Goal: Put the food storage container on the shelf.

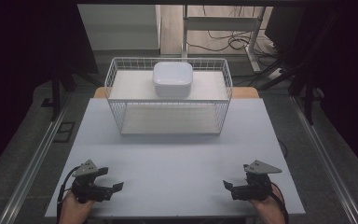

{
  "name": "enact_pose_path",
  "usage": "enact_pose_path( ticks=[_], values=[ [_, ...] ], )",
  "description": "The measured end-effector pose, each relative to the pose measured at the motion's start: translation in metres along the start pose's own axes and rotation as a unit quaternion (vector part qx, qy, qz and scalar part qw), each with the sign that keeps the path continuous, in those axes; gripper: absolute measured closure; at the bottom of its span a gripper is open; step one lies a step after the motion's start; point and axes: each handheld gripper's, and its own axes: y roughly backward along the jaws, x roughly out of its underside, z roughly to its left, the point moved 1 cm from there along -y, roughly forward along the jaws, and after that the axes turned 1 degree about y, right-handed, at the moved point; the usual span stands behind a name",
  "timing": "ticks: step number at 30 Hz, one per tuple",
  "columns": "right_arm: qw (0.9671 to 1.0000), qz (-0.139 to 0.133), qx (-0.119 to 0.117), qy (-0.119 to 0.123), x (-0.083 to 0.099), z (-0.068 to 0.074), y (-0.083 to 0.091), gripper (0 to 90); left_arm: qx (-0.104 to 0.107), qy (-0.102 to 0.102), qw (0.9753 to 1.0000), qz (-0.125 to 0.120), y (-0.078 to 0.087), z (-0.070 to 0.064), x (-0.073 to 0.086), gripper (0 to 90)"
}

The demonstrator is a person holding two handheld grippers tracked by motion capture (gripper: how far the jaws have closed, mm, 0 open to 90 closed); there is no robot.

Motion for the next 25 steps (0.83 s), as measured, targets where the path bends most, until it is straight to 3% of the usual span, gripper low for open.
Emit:
enact_pose_path(
  ticks=[8,15,20,25],
  values=[
    [0.9999,0.012,0.001,-0.011,0.011,-0.002,0.002,0.3,0.0,0.011,0.9998,0.014,-0.001,0.004,0.004,7.9],
    [0.9989,0.043,-0.003,-0.016,0.019,-0.001,0.0,0.3,0.006,0.024,0.999,0.037,-0.007,0.006,0.007,6.9],
    [0.9974,0.068,-0.008,-0.022,0.023,-0.001,-0.004,0.2,0.008,0.032,0.9987,0.038,-0.007,0.008,0.007,6.7],
    [0.997,0.075,-0.006,-0.02,0.024,-0.001,-0.006,0.2,0.01,0.037,0.9985,0.04,-0.008,0.009,0.007,7.4]
  ],
)
